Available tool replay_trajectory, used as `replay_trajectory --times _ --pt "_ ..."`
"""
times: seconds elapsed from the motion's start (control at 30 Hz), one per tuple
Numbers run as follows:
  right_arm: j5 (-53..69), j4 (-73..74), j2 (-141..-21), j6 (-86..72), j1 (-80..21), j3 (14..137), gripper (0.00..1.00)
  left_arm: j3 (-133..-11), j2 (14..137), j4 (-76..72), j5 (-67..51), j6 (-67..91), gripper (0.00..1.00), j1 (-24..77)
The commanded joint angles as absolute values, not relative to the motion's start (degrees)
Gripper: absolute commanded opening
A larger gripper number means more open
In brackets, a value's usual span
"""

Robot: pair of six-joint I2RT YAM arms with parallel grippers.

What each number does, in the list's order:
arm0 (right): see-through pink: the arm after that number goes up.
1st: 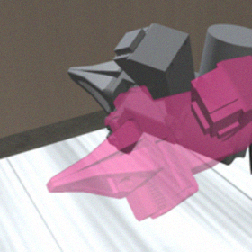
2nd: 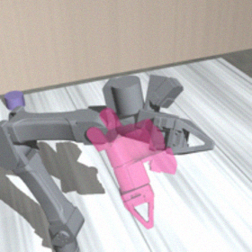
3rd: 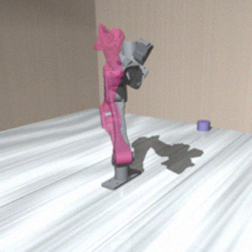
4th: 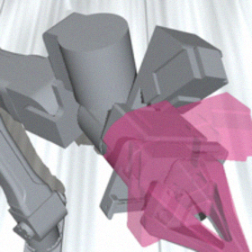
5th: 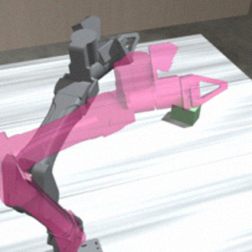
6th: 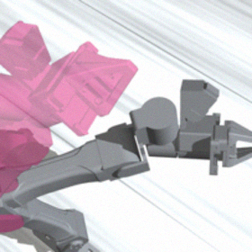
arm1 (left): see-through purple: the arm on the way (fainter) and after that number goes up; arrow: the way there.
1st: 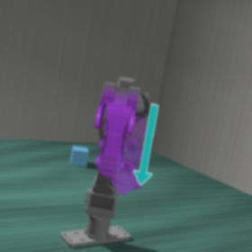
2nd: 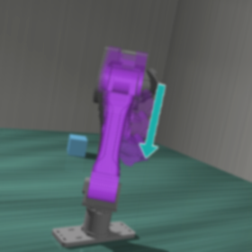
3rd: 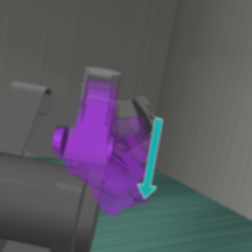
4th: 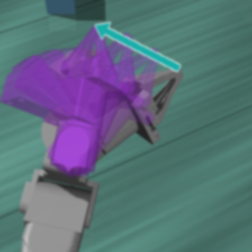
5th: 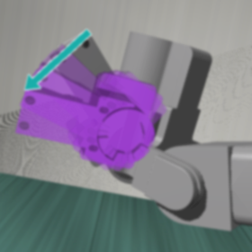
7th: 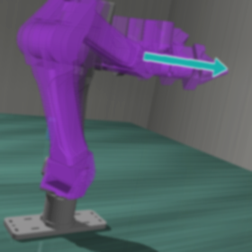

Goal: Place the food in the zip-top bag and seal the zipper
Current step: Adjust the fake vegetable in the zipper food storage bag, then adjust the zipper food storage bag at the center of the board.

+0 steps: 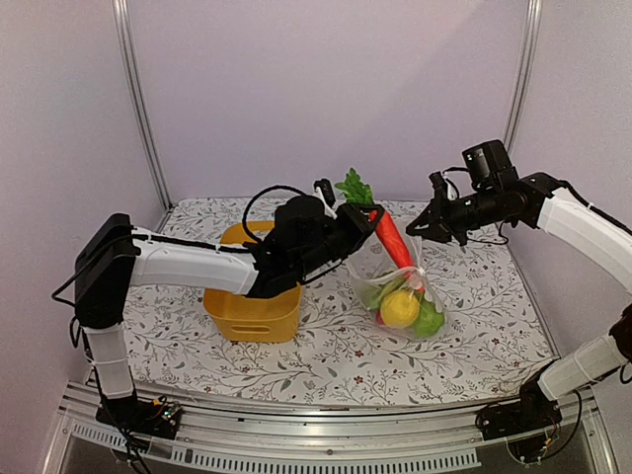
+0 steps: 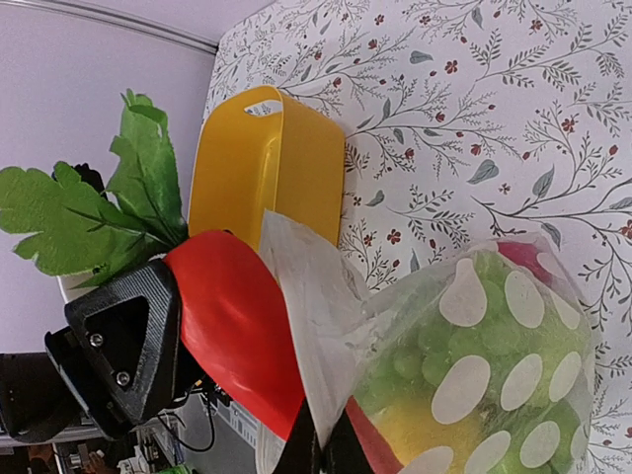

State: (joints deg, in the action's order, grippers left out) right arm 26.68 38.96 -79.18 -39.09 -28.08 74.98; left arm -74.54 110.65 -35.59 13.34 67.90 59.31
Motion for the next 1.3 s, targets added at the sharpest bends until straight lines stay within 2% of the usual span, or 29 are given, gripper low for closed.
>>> replay_trajectory --times 0.0,0.23,0.3,0.43,0.53,0.67,0.73,0.77,0.8,0.83,1.03,1.17,1.27 --pt "26.2 34.5 -77.8 -37.8 -28.2 74.0 0.00 -79.5 111.8 -22.5 3.9 72.5 0.08 58.4" --pt "26.5 30.1 -77.4 -38.1 -28.2 71.0 0.00 -83.6 113.9 -10.8 1.3 77.0 0.08 58.6" --pt "26.5 28.5 -77.1 -37.9 -28.2 70.2 0.00 -82.2 113.4 -10.1 3.5 77.7 0.12 59.5" --pt "28.4 24.4 -75.8 -37.2 -28.2 68.2 0.00 -82.5 115.7 -7.9 0.8 80.6 0.24 60.1" --pt "29.3 24.1 -75.1 -35.9 -28.2 68.1 0.00 -85.6 116.4 -4.0 0.4 78.4 0.38 59.8" --pt "29.3 24.8 -73.9 -34.6 -28.2 68.1 0.00 -93.0 114.2 5.4 1.8 67.1 0.53 58.5" --pt "28.9 25.0 -72.8 -34.5 -28.2 68.3 0.00 -95.3 111.9 9.5 3.7 62.9 0.70 58.2" --pt "28.7 25.0 -72.4 -34.5 -28.2 68.2 0.00 -95.3 110.5 9.9 4.4 60.9 0.74 58.1" --pt "28.6 25.1 -72.0 -34.5 -28.2 68.0 0.00 -94.8 108.9 10.1 5.3 58.9 0.83 58.0" --pt "28.5 25.2 -71.7 -34.5 -28.2 67.9 0.00 -94.2 107.3 10.2 6.7 57.2 0.97 58.0" --pt "27.6 25.0 -70.9 -33.9 -28.2 66.4 0.00 -89.6 98.4 12.1 14.3 46.0 1.00 57.2" --pt "28.3 23.1 -71.0 -34.7 -28.2 64.6 0.00 -79.9 93.6 11.4 11.4 43.5 1.00 56.8" --pt "29.7 20.5 -71.8 -36.0 -28.2 63.1 0.00 -74.4 92.7 11.1 5.1 42.4 0.90 56.8"
